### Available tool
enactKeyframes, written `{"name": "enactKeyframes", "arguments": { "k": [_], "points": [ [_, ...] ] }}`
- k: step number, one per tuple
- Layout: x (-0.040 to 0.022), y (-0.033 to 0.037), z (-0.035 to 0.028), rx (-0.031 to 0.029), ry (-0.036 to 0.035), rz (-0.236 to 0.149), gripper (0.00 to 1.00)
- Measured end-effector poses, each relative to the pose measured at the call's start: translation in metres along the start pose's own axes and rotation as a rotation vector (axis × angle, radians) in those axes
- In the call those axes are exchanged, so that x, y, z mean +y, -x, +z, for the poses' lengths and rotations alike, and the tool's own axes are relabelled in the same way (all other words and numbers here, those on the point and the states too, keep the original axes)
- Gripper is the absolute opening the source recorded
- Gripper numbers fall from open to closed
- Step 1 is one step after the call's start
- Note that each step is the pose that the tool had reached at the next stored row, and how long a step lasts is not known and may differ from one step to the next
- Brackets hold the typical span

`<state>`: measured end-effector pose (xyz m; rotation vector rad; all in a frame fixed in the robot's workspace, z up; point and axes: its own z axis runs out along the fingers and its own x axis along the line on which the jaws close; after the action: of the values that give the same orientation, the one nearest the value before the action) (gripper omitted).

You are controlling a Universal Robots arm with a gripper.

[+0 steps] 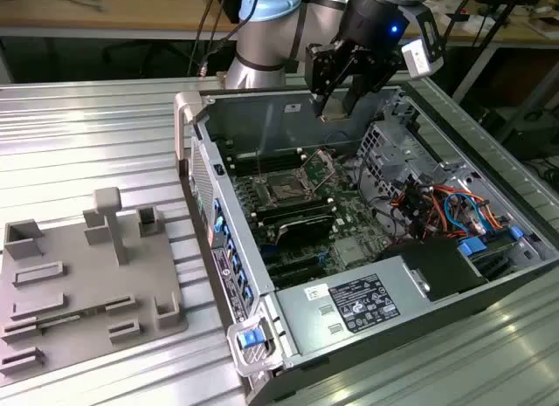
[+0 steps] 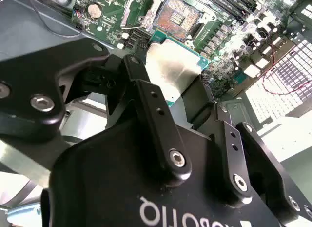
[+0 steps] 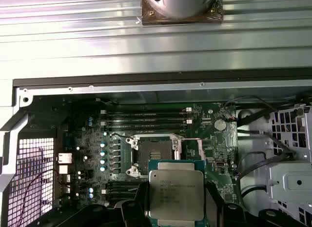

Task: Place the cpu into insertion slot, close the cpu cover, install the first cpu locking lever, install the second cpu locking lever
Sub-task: 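Place the cpu into insertion slot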

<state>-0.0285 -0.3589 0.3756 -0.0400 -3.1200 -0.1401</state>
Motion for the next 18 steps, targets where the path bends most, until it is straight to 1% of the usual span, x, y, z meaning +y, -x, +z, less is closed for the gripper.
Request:
{"name": "enactKeyframes", "arguments": {
  "k": [5,6,7,9,11,15,18],
  "points": [
    [0.0000,0.0000,0.0000,0.0000,0.0000,0.000,0.55],
    [0.0000,0.0000,0.0000,-0.0005,0.0001,0.005,0.55],
    [0.0000,0.0000,0.0000,-0.0017,0.0004,0.019,0.55],
    [0.0000,0.0000,0.0001,-0.0060,0.0013,0.066,0.55],
    [0.0000,-0.0001,0.0001,-0.0087,0.0018,0.097,0.55],
    [-0.0001,-0.0037,0.0002,-0.0100,0.0022,0.111,0.55],
    [-0.0001,-0.0042,0.0002,-0.0101,0.0022,0.113,0.55]
  ]
}}
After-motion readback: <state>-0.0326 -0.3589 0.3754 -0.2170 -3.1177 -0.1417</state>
